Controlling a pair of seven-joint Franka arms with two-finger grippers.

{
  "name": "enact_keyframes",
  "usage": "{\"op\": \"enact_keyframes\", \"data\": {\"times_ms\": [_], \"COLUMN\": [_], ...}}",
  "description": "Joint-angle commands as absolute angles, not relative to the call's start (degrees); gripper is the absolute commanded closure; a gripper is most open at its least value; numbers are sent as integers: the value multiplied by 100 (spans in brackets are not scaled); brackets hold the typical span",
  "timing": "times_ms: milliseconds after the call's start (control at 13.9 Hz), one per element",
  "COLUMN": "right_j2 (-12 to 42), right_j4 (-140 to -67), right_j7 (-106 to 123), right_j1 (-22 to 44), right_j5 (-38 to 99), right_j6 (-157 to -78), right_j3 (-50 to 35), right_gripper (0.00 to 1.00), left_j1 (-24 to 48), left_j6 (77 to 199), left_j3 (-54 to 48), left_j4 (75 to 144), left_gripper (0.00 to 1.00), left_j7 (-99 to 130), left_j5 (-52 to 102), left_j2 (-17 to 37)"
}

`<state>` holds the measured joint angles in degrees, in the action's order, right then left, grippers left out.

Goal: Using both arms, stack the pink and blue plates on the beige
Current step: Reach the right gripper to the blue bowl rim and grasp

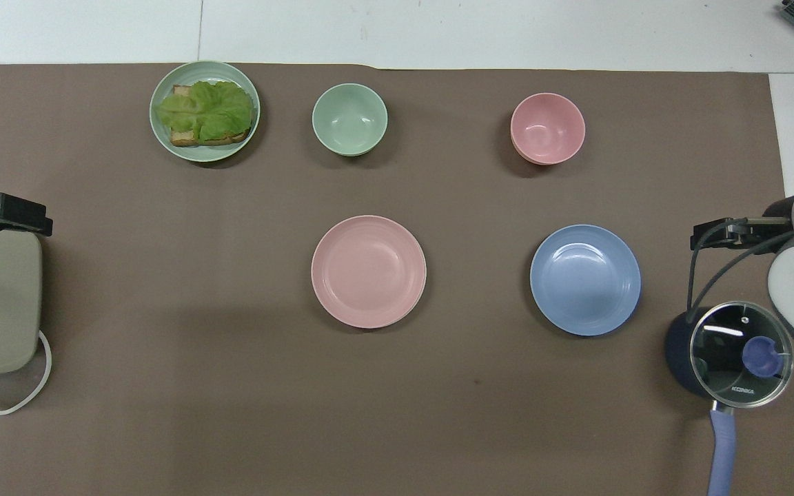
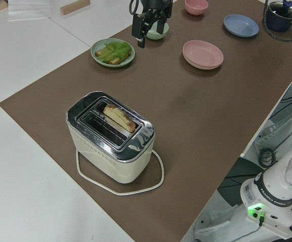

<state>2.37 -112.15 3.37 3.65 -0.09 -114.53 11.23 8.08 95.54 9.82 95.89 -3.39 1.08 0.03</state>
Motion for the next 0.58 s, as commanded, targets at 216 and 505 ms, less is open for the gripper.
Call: {"op": "enact_keyframes", "data": {"times_ms": [216,505], "right_j2": [747,835], "right_j4": [-11820,-12110], "right_j7": [1466,1792], "right_j1": [404,413], "right_j5": [621,721], "right_j6": [-12620,-12796], "right_j3": [1099,1099], "right_gripper": [0,0], "left_j1": [791,800], "left_j6": [9448,9492], "left_j3": [993,993], "left_j4": [9562,9554], "left_gripper": [0,0], "left_j7": [-369,-396], "left_j5": [18,18], "left_j2": [-35,-26]}}
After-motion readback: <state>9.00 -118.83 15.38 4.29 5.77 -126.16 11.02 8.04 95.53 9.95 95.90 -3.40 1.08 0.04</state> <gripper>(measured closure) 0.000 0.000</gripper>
